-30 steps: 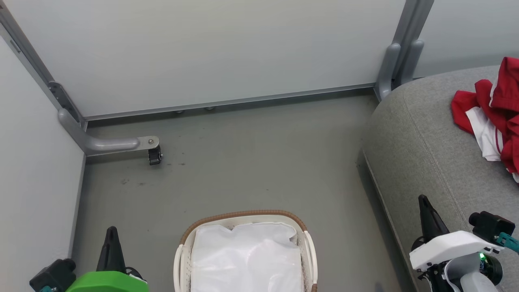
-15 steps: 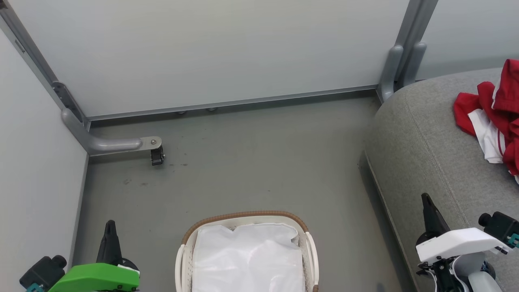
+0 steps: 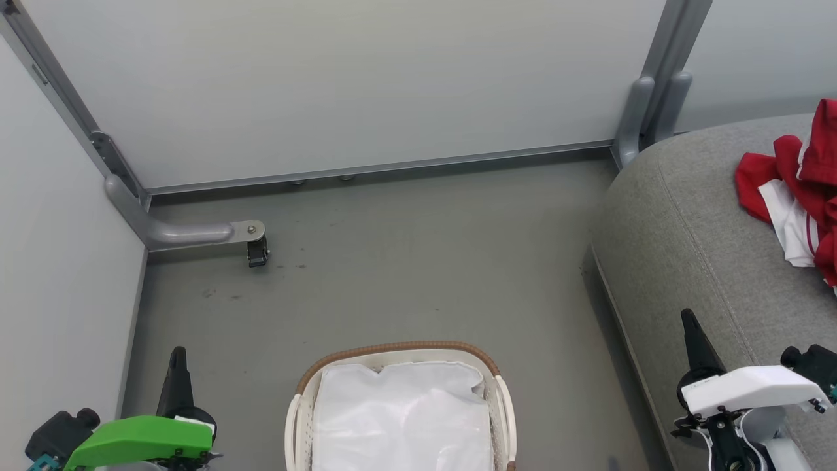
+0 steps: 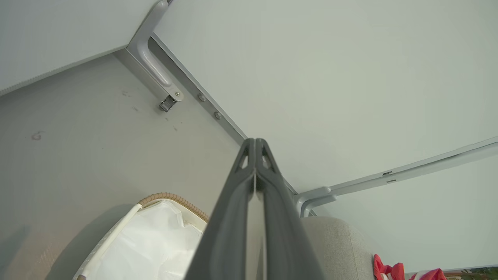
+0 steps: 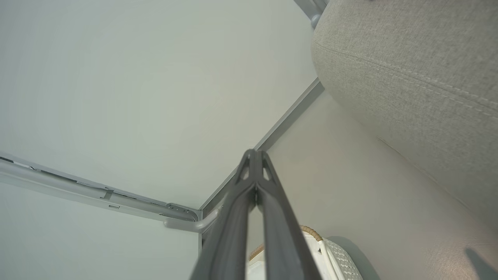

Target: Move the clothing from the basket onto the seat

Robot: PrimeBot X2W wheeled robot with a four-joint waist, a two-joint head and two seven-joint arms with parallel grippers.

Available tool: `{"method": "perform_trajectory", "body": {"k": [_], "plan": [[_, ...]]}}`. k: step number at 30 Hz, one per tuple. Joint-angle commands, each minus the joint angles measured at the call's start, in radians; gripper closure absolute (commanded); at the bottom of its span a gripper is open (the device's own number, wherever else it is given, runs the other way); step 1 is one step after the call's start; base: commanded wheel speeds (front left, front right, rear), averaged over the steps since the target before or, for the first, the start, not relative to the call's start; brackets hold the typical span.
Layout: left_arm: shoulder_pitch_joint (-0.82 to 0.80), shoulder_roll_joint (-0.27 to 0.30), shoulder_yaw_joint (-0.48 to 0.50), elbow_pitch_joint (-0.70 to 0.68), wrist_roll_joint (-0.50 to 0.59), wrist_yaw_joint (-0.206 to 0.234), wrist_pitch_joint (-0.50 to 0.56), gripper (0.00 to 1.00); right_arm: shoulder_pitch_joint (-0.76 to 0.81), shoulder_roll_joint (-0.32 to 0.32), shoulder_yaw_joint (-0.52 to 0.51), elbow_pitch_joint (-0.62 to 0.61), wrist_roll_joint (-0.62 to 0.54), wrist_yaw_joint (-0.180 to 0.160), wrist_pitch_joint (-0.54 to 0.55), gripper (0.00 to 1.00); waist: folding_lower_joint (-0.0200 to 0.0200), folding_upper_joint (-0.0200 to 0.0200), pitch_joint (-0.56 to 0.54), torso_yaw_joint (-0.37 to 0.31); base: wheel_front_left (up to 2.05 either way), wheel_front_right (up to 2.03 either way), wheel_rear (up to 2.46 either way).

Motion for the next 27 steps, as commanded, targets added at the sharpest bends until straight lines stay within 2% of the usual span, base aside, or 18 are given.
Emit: {"method": "perform_trajectory", "body": {"k": [1, 27], "plan": [[-0.030, 0.006, 0.007, -0.013, -0.040, -0.007, 0.009, 1.00, -0.009, -0.004, -0.005, -0.016, 0.043, -0.001, 0.010, 1.00, 0.0000, 0.0000, -0.001, 0.001, 0.00, 0.00, 0.00], [-0.062, 0.007, 0.024, -0.013, -0.285, -0.022, 0.077, 1.00, -0.009, 0.000, -0.019, -0.042, 0.310, -0.001, 0.078, 1.00, 0.0000, 0.0000, -0.009, 0.016, 0.00, 0.00, 0.00]]}}
